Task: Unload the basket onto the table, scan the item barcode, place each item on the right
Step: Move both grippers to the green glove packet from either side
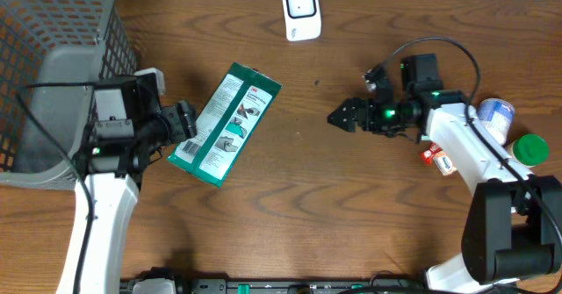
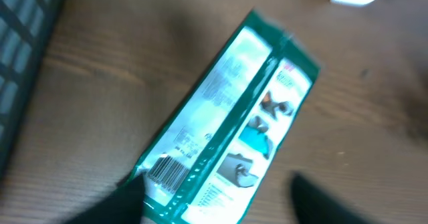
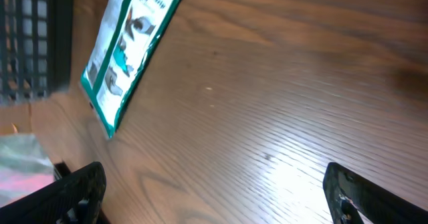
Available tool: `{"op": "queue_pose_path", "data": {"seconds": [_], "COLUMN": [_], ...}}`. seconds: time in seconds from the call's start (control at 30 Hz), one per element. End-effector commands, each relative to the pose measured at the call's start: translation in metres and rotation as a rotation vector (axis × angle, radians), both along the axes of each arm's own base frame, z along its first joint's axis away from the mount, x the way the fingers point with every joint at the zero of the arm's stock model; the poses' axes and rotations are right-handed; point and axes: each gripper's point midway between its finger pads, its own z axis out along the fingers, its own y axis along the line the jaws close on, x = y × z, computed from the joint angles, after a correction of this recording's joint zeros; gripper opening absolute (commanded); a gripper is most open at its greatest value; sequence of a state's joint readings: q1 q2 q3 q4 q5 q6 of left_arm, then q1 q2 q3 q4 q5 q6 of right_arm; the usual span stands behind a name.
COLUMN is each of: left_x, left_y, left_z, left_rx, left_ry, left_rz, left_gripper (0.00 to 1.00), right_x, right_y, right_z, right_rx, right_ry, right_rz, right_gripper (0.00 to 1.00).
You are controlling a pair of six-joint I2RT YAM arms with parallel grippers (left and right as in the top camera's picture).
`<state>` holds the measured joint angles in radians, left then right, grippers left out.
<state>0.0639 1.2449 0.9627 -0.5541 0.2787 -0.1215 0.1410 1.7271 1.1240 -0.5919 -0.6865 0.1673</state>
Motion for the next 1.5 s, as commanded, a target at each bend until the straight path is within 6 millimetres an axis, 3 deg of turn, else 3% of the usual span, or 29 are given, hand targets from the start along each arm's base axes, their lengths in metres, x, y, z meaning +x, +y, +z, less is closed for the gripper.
{"op": "queue_pose_path", "data": {"seconds": [0.0,0.03,0.07,0.23,0.3,0.47,0.6,0.73,0.83,0.97,1.1,1.23,1.47], "left_x": [0.002,0.007,0.014,0.052,0.057,0.054,0.039,0.015,-0.003,-0.015,-0.002,0.029,0.05], "left_y": [0.003,0.004,0.005,0.009,0.014,0.02,0.013,-0.011,-0.041,-0.045,-0.044,-0.042,-0.044], "left_z": [-0.045,-0.054,-0.065,-0.107,-0.121,-0.171,-0.189,-0.191,-0.183,-0.182,-0.176,-0.155,-0.148], "left_rx": [0.021,0.025,0.031,0.055,0.081,0.105,0.043,-0.082,-0.263,-0.292,-0.287,-0.287,-0.247], "left_ry": [0.117,0.132,0.142,0.116,0.124,0.224,0.311,0.405,0.474,0.526,0.484,0.408,0.339], "left_rz": [-0.021,-0.021,-0.018,-0.038,-0.033,-0.018,0.002,-0.057,-0.111,-0.111,-0.116,-0.104,-0.098], "left_gripper": [0.25,0.11,0.07,0.08,0.08,0.09,0.09,0.09,0.09,0.09,0.1,0.1,0.1], "right_x": [-0.005,-0.007,-0.009,-0.016,-0.019,-0.025,-0.025,-0.028,-0.032,-0.032,-0.023,-0.011,-0.007], "right_y": [0.017,0.024,0.031,0.046,0.052,0.062,0.06,0.064,0.062,0.065,0.075,0.086,0.101], "right_z": [-0.001,-0.001,0.0,-0.005,-0.006,-0.012,-0.021,-0.023,-0.03,-0.035,-0.033,-0.024,-0.011], "right_rx": [-0.045,-0.049,-0.045,-0.067,-0.077,-0.15,-0.217,-0.215,-0.212,-0.203,-0.166,-0.125,-0.059], "right_ry": [-0.028,-0.036,-0.04,0.047,0.043,0.018,0.069,0.084,0.128,0.14,0.081,-0.046,-0.144], "right_rz": [0.049,0.068,0.08,-0.008,0.007,0.023,-0.109,-0.118,-0.155,-0.144,-0.098,0.002,0.11], "right_gripper": [0.98,0.93,0.89,0.84,0.84,0.85,0.84,0.86,0.87,0.89,0.9,0.99,0.99]}}
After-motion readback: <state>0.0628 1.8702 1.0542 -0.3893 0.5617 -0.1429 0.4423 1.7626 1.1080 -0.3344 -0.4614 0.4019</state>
